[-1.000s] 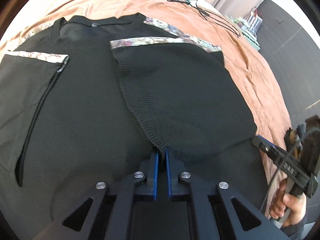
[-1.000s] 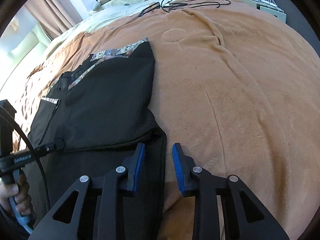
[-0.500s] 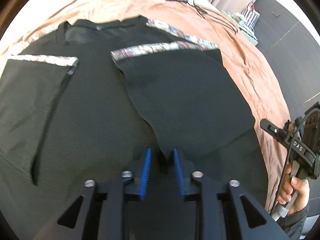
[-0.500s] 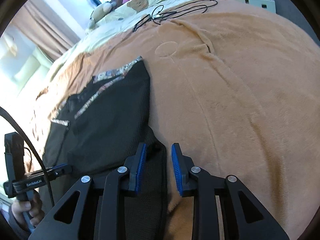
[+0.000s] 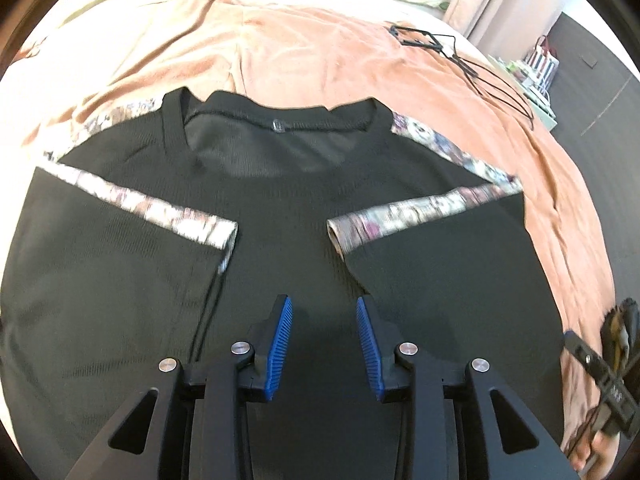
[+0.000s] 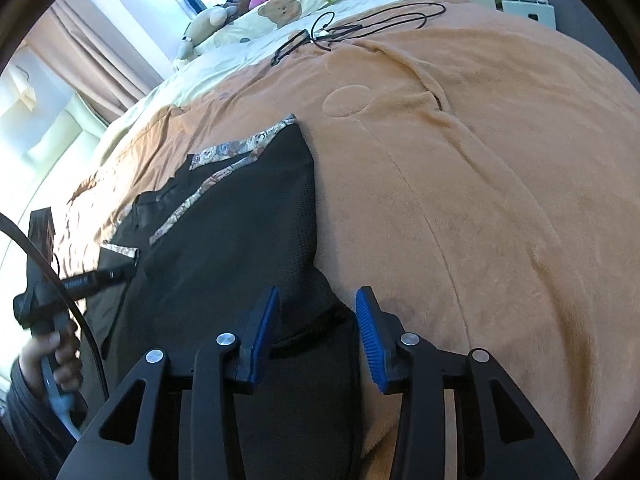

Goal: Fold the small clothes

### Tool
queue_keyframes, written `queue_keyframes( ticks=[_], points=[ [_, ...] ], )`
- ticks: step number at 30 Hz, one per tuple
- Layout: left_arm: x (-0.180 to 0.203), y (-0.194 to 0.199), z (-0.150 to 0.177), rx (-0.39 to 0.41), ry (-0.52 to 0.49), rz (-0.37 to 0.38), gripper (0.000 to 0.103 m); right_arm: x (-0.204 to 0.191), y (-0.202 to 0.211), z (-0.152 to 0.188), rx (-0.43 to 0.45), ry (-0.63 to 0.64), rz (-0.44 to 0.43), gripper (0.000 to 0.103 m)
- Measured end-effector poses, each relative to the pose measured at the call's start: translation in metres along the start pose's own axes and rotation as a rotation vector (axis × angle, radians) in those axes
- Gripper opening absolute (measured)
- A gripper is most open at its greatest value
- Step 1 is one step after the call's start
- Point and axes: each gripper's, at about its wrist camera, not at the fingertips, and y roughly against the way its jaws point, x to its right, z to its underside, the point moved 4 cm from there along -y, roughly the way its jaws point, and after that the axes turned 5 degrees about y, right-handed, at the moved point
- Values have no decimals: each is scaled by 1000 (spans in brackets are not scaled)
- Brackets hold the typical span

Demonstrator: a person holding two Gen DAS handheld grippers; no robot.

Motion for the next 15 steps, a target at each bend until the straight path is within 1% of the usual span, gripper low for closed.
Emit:
queue_keyframes(
  ticks=[4, 5, 6, 8, 9, 11, 12, 13, 15],
  points=[
    [3, -11, -15, 13, -24, -23, 37, -3, -6, 0, -9, 31, 26, 38],
    [4, -14, -18, 16, -31, -35, 41, -2, -8, 0, -14, 33, 39, 38],
    [6, -16, -21, 21, -38, -51, 47, 0, -10, 0, -19, 29, 45, 38],
    [8, -21, -24, 40, -58, -85, 52, 1, -13, 1, -26, 25, 53, 38],
    [9, -25, -25, 42, -69, -95, 52, 1, -13, 2, -27, 31, 60, 37],
    [8, -35, -27, 33, -92, -143, 52, 0, -13, 1, -28, 42, 73, 37],
    [6, -38, -29, 38, -94, -164, 54, 1, -13, 1, -32, 41, 83, 35],
    [2, -40, -31, 49, -89, -183, 54, 1, -13, 1, -35, 35, 91, 34],
    [-7, -43, -35, 56, -78, -250, 54, 3, -14, 0, -37, 29, 101, 30]
  ],
)
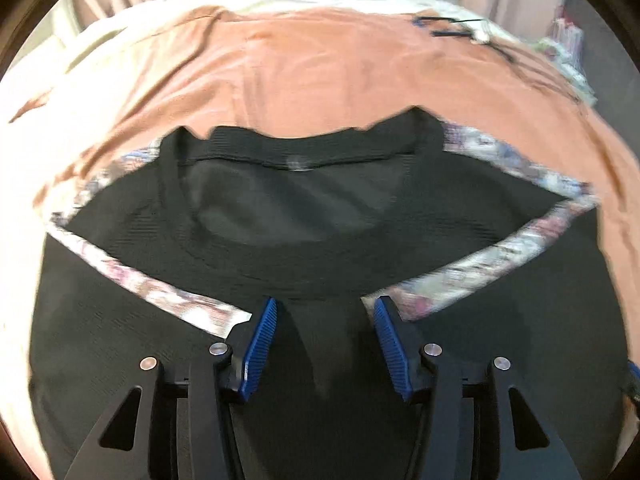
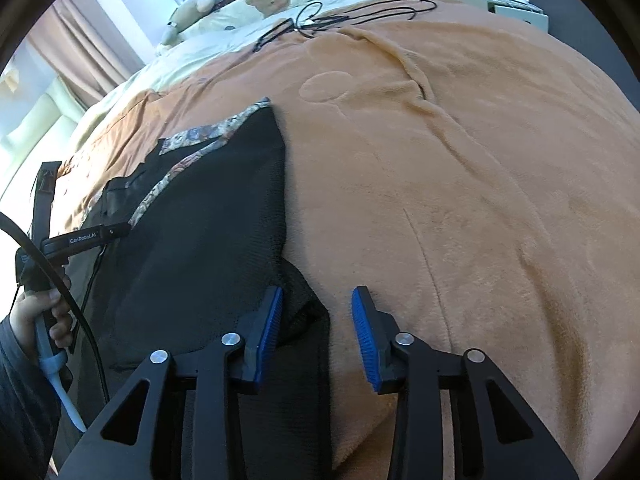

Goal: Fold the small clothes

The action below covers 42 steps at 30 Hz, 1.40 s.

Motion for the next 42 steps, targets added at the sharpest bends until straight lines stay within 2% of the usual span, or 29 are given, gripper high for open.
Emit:
queue_keyframes(
  ticks=[5, 12, 16, 17, 21, 26, 32, 39, 42],
  points=[
    [-6, 5, -2, -21, 4, 12, 54, 2, 2, -2, -10, -1, 8, 30],
    [-23, 56, 0, 20, 29, 137, 54, 9, 27, -8, 31, -51, -80, 32],
    [-31, 84, 8, 35, 34, 174, 64, 12, 39, -7, 42, -79, -110, 35],
    [-36, 92, 12, 41, 41, 180, 69, 12, 43, -7, 50, -72, -100, 38],
    [-58, 123, 27, 69, 65, 187, 82, 4, 66, -4, 99, -38, -93, 65],
    [-81, 162, 45, 115, 106, 187, 88, -10, 95, 7, 132, 23, -83, 76],
    [-100, 209, 74, 169, 102, 214, 91, -33, 137, 32, 176, 74, -102, 80],
    [-114, 253, 118, 217, 87, 208, 92, -43, 181, 63, 188, 98, -79, 99],
    [-121, 268, 135, 247, 88, 203, 92, -51, 201, 76, 196, 122, -67, 103]
  ],
)
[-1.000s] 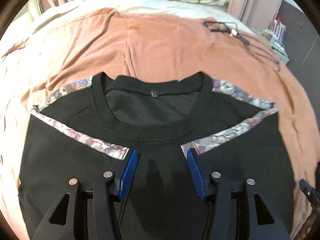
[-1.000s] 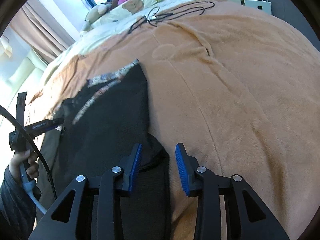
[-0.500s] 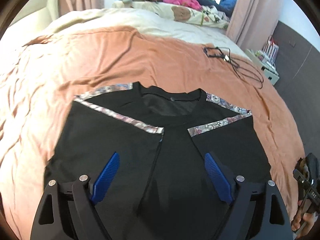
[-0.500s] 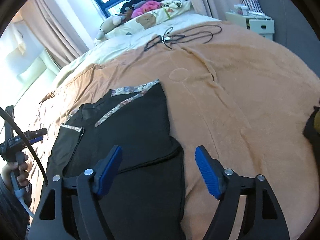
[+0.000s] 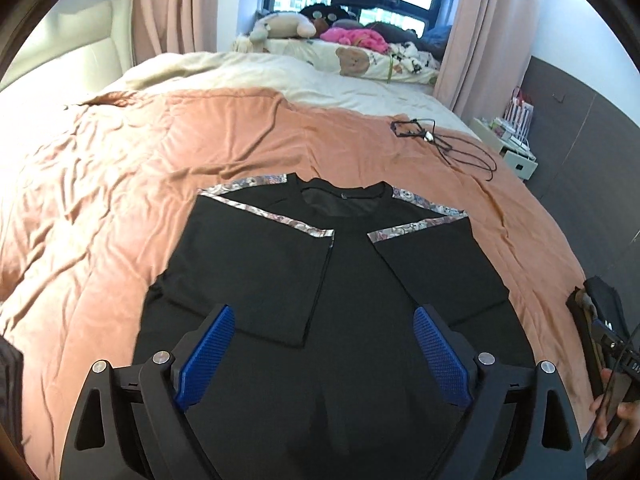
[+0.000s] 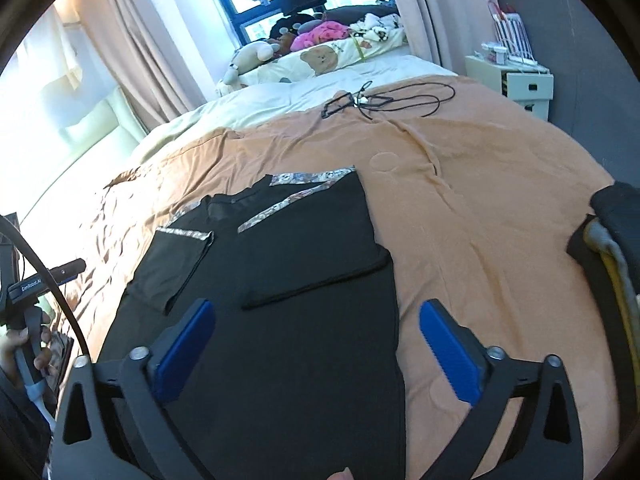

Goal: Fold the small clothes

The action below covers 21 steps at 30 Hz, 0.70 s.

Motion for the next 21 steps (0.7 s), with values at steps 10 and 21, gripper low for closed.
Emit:
queue_keyframes(
  ticks=[10, 21],
  points=[
    [-38, 51, 48, 10, 1, -55, 92, -29, 55, 26, 13, 53, -29, 103],
    [-80, 122, 98, 38, 13, -39, 92, -38, 105, 63, 44, 101, 8, 103]
  ],
)
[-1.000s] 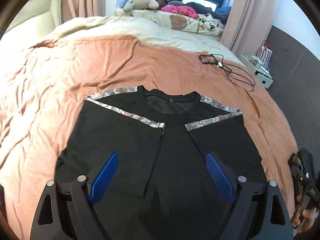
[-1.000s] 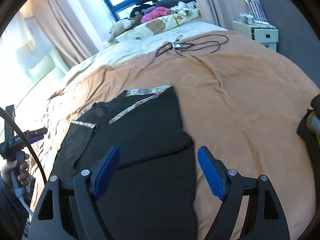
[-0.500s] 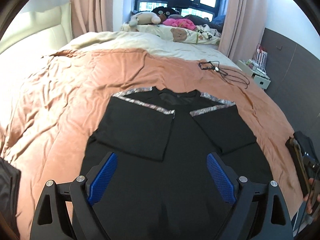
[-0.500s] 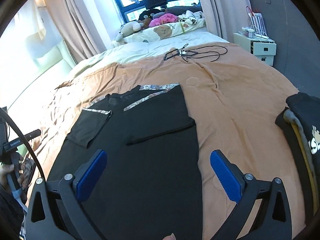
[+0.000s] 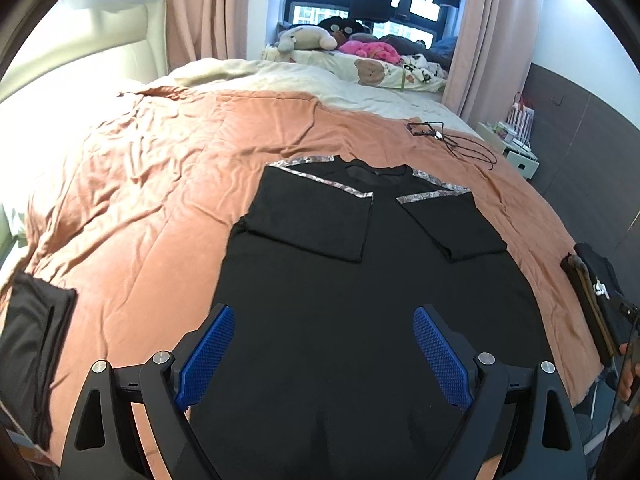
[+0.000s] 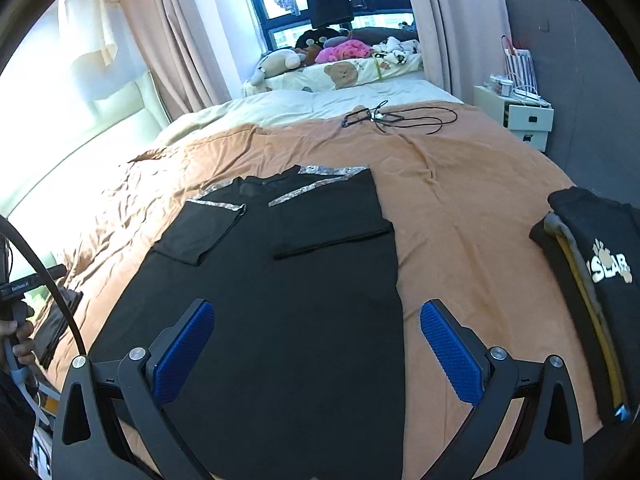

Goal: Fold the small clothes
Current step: 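Move both tools toward the hem of the black T-shirt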

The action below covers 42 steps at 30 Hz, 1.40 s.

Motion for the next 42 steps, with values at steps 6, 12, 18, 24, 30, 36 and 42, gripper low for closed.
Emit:
queue_keyframes(
  ticks=[6, 12, 18, 24, 30, 36, 42],
  points=[
    [-23, 31, 29, 7, 35, 6, 92, -6, 30, 24, 25, 7, -2, 103],
    [-43, 57, 58, 14, 68, 11, 92, -6, 55, 50, 37, 11, 2, 103],
    [-62, 83, 88, 39, 152, 46, 84, -5, 77, 68, 43, 6, 3, 103],
    [-70, 103, 111, 52, 188, 50, 83, -5, 102, 82, 59, -2, -15, 103],
    [-79, 120, 130, 70, 223, 67, 81, -4, 122, 96, 56, 5, -14, 103],
    [-102, 118, 144, 58, 293, 76, 74, 1, 128, 107, 52, -17, -38, 103],
    [-128, 95, 158, 11, 369, 66, 66, 13, 112, 121, 32, -66, -60, 102]
  ],
)
